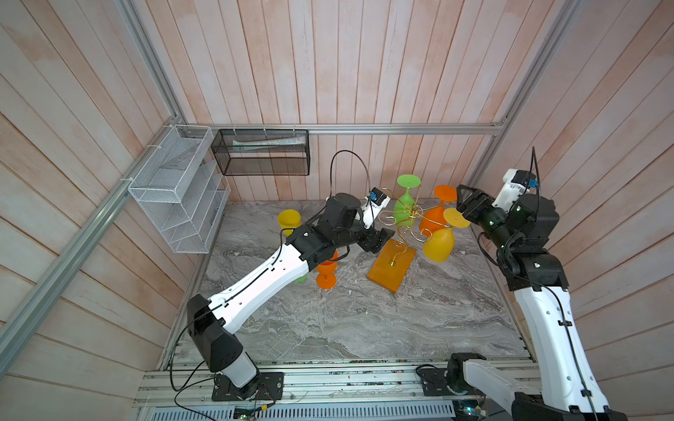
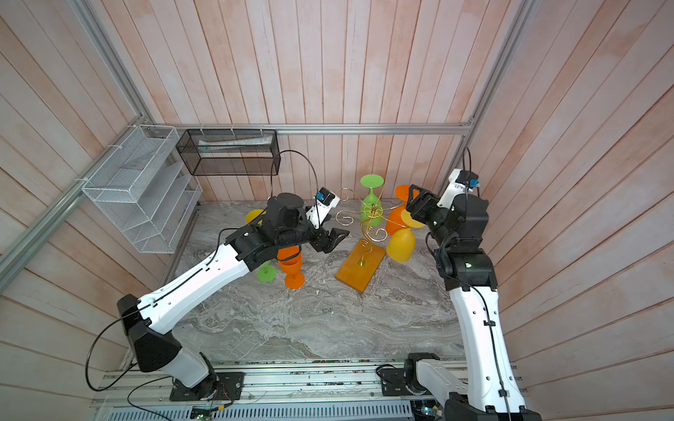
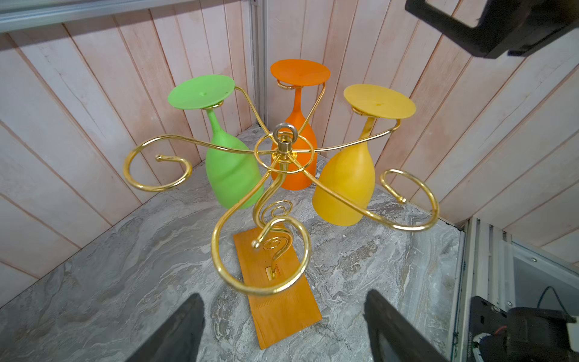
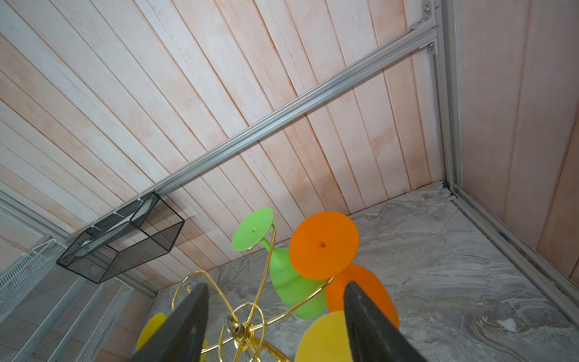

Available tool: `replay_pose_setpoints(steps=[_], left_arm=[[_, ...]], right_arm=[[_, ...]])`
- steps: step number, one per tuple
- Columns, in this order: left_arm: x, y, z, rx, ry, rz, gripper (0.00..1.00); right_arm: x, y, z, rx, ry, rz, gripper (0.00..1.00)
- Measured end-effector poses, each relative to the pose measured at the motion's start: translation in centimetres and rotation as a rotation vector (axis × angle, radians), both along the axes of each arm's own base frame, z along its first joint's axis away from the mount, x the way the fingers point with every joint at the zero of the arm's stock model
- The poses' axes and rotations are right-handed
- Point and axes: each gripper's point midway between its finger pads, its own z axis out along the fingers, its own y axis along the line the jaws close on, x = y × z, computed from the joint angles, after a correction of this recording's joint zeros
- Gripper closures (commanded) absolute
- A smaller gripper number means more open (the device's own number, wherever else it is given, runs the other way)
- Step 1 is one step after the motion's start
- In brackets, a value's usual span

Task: Take the wine glass off the wine glass rack
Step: 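Move the left gripper to the rack's top ring while the right gripper draws back, then hold the rack ring with the left gripper while the right reaches the yellow glass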

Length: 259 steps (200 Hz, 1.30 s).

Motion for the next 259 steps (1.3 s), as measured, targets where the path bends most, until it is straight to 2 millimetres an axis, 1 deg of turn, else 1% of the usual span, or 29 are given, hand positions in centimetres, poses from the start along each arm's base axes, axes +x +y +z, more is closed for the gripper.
replay_pose_setpoints(steps=[15,37,54,76,89,107,133,147,168,189,209,222,240,259], left_arm=[[0.7,-1.0,-0.8,0.021,0.01,-0.015,0.18],[1.6,-1.9,-1.6,0.055,0.014,-0.021,0.18],[2.3,-2.2,-1.4,0.068,0.005,-0.022,0.18],[3.3,-1.9,-0.6,0.068,-0.008,-0.01,0.18],[4.1,-1.6,0.0,0.063,-0.02,0.003,0.19],[5.1,-1.1,0.4,0.063,-0.033,0.018,0.19],[6.5,-0.7,0.1,0.07,-0.036,0.036,0.19],[7.2,-0.5,-0.5,0.079,-0.032,0.046,0.19],[8.3,-0.3,-1.3,0.091,-0.025,0.059,0.19],[9.2,-0.6,-1.5,0.091,-0.029,0.065,0.19],[9.8,-0.8,-1.2,0.085,-0.042,0.066,0.19],[10.0,-1.0,-1.0,0.081,-0.049,0.068,0.19],[10.2,-1.1,-0.9,0.076,-0.054,0.068,0.19],[10.3,-1.1,-0.6,0.069,-0.062,0.068,0.19]], right_arm=[[-0.2,0.1,0.1,0.0,-0.008,0.008,0.31],[-0.7,0.3,0.5,-0.001,-0.021,0.016,0.31],[-0.9,0.3,0.7,-0.003,-0.029,0.018,0.31],[-1.0,0.3,0.7,-0.008,-0.029,0.018,0.31],[-1.0,0.3,0.4,-0.012,-0.023,0.018,0.31],[-0.9,0.3,0.0,-0.018,-0.014,0.019,0.31],[-1.0,0.2,-0.2,-0.021,-0.01,0.018,0.32],[-1.1,0.2,-0.4,-0.021,-0.003,0.016,0.32],[-1.2,0.1,-0.9,-0.018,0.023,0.013,0.33],[-1.3,-0.3,-1.8,-0.005,0.059,0.001,0.34],[-1.4,-1.1,-2.5,0.034,0.094,-0.014,0.37],[-1.4,-1.6,-2.5,0.071,0.101,-0.013,0.37],[-1.6,-2.0,-2.7,0.135,0.111,0.009,0.42],[-1.9,-2.1,-3.5,0.222,0.136,0.043,0.45]])
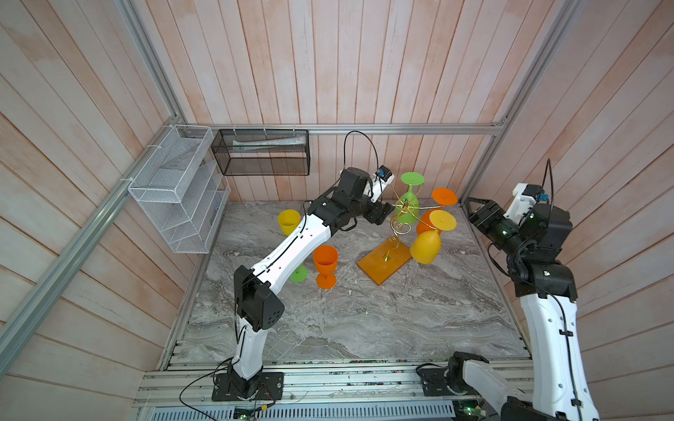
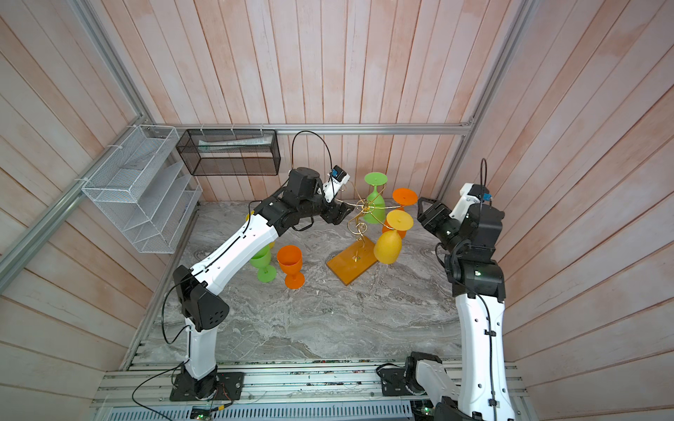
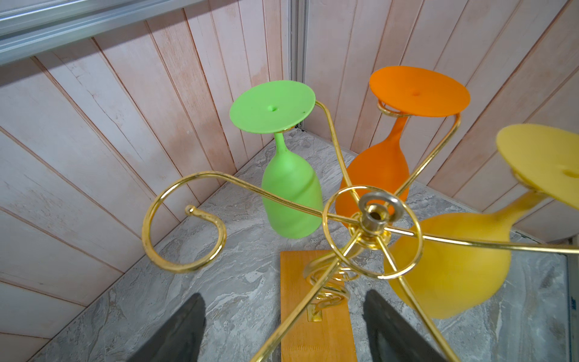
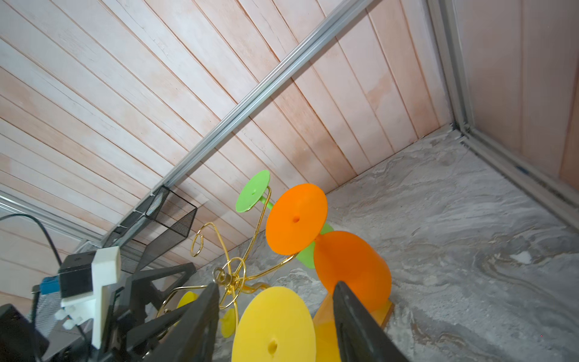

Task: Take the wine glass off the wine glass rack
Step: 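Hold the rack ring with the left gripper while the right reaches the yellow glass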

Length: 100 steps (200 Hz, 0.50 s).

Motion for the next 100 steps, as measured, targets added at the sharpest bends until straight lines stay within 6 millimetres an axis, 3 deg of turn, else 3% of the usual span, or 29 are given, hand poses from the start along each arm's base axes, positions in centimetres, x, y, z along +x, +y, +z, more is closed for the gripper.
replay_pose_setpoints(steps=[36,100], left_arm=[[1.2,-0.4,0.7,-0.018,-0.025,0.006,0.19],[4.0,-1.7,0.2,-0.056,-0.042,0.017,0.19]], right_arm=[[-0.5,0.8,-2.2,0.15,0.061,0.071,0.47],[-1.5,2.9,-3.3,0.299,0.098,0.188,0.56]])
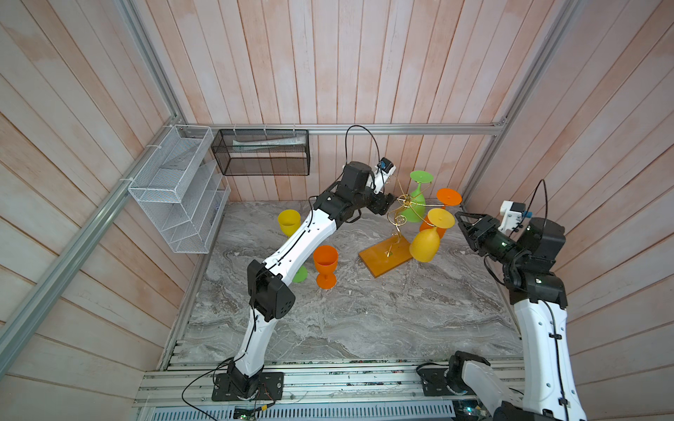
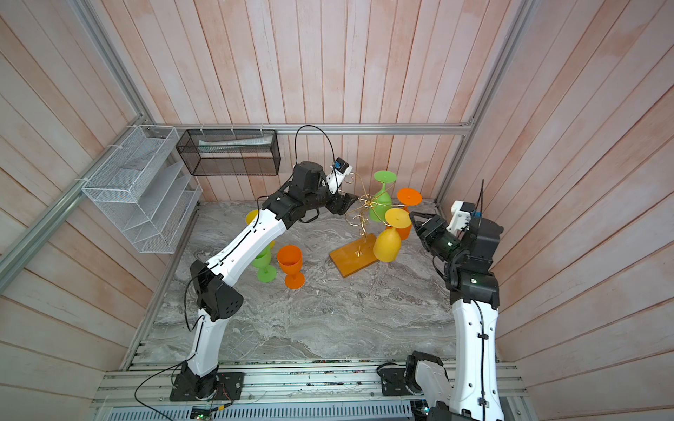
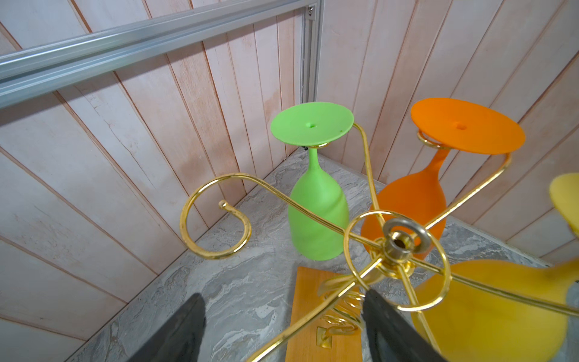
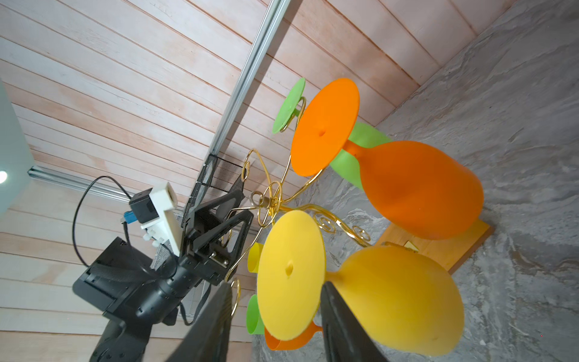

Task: Take the wine glass off the wine glass rack
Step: 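Hold the rack ring with the left gripper while the right reaches the yellow glass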

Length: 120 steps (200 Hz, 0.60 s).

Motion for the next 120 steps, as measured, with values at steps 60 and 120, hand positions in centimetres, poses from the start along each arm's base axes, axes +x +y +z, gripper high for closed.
replay_pose_setpoints(steps=[60,120], left_arm=[[0.3,-0.5,-0.5,-0.016,0.021,-0.004,0.19],[-0.3,0.1,-0.8,-0.005,0.03,0.0,0.19]], right_arm=[[-0.6,0.6,0.0,0.03,0.0,0.029,0.6],[-0.4,0.0,-1.1,0.0,0.023,-0.007,0.6]])
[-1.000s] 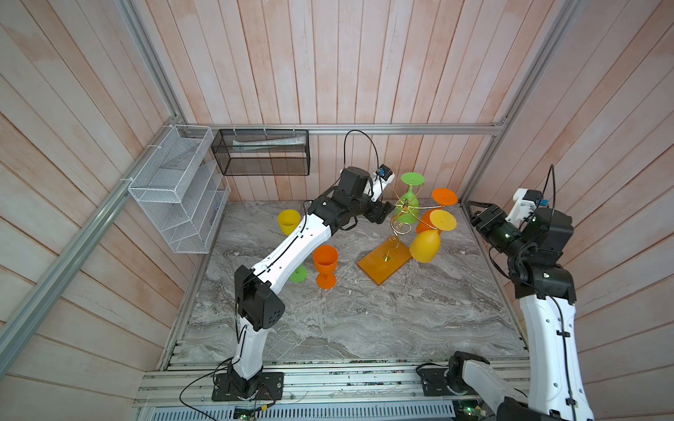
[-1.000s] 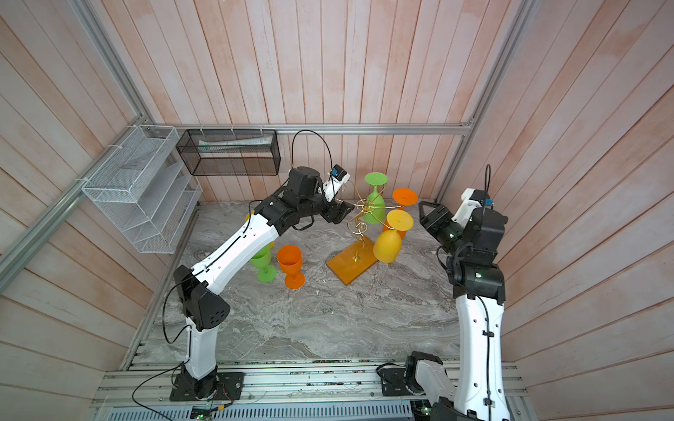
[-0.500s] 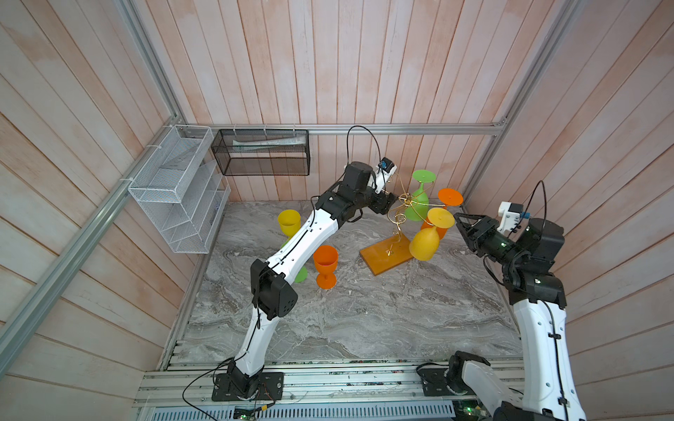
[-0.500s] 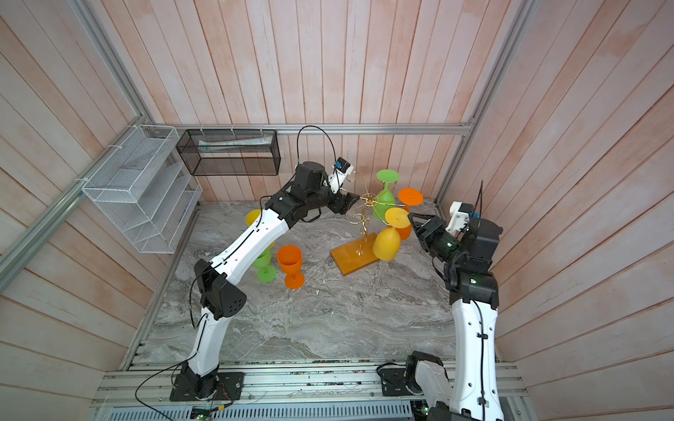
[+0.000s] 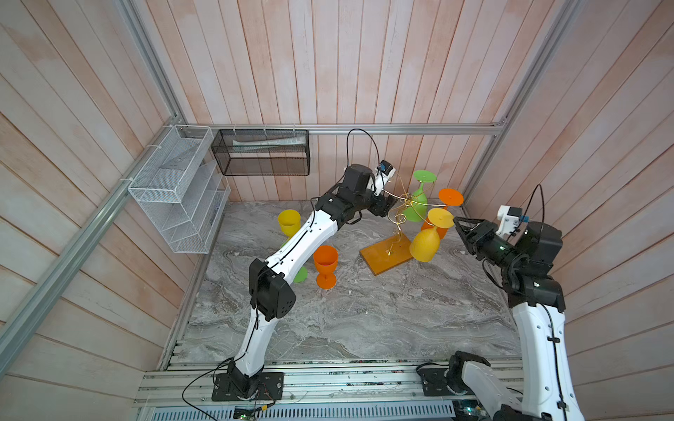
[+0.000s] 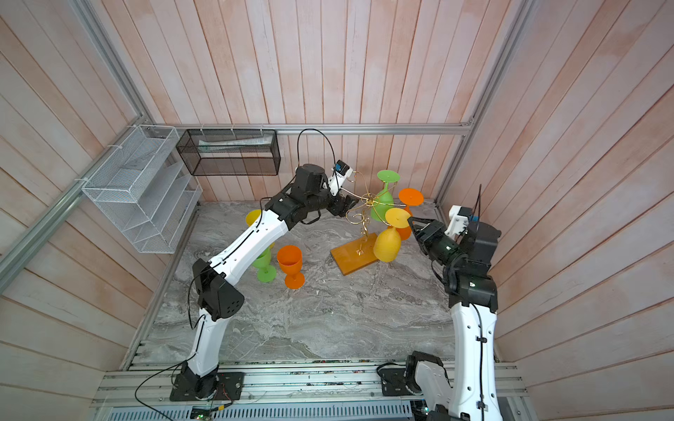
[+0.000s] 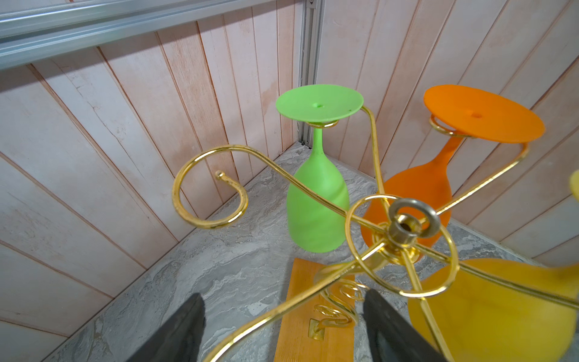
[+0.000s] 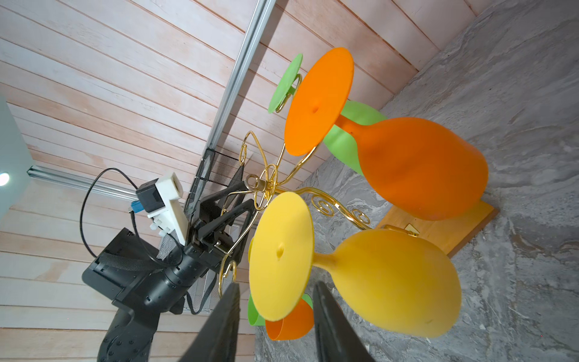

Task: Take the wine glass off the wine glass rack
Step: 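Hold the rack ring with the left gripper while the right reaches the yellow glass, then close the right gripper on the hanging yellow glass's foot, then pull the yellow glass off its hook away from the rack with the right gripper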

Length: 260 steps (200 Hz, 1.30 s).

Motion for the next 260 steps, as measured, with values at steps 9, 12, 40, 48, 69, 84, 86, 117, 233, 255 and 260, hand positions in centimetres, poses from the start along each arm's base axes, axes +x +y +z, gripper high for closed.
replay_pose_setpoints(steps=[9,12,40,48,69,84,86,117,233,255,260], left_arm=[[-0.1,0.2,0.4,-0.003,-0.006,0.002,0.19],[-0.2,0.2,0.6,-0.005,-0.008,0.002,0.19],[-0.7,0.6,2.4,-0.026,-0.034,0.002,0.18],[-0.8,0.6,2.8,-0.032,-0.041,0.001,0.18],[-1.0,0.7,3.6,-0.043,-0.053,0.001,0.18],[-1.0,0.8,3.7,-0.045,-0.056,0.001,0.18],[-1.0,0.8,3.7,-0.045,-0.056,0.001,0.18],[-1.0,0.8,3.7,-0.045,-0.056,0.001,0.18],[-2.0,1.0,3.7,-0.042,-0.052,-0.007,0.18],[-2.2,1.2,4.1,-0.045,-0.057,-0.006,0.18],[-2.2,1.2,4.1,-0.046,-0.058,-0.006,0.18]], right_arm=[[0.1,0.0,0.0,0.0,-0.001,0.0,0.6],[0.1,0.0,-0.1,0.001,-0.001,0.001,0.61],[0.4,-0.1,-1.0,0.015,0.013,-0.001,0.62],[0.5,0.0,-1.5,0.023,0.023,0.001,0.63],[1.0,0.0,-2.0,0.041,0.038,0.012,0.66],[1.4,0.0,-2.2,0.051,0.042,0.015,0.7],[1.4,0.0,-2.2,0.049,0.041,0.017,0.7],[1.9,0.1,-2.2,0.065,0.044,0.025,0.8],[2.9,0.9,-0.2,0.099,-0.015,0.048,1.0],[3.0,0.8,-0.1,0.104,-0.016,0.041,1.0],[3.0,0.8,-0.1,0.106,-0.016,0.041,1.0]])
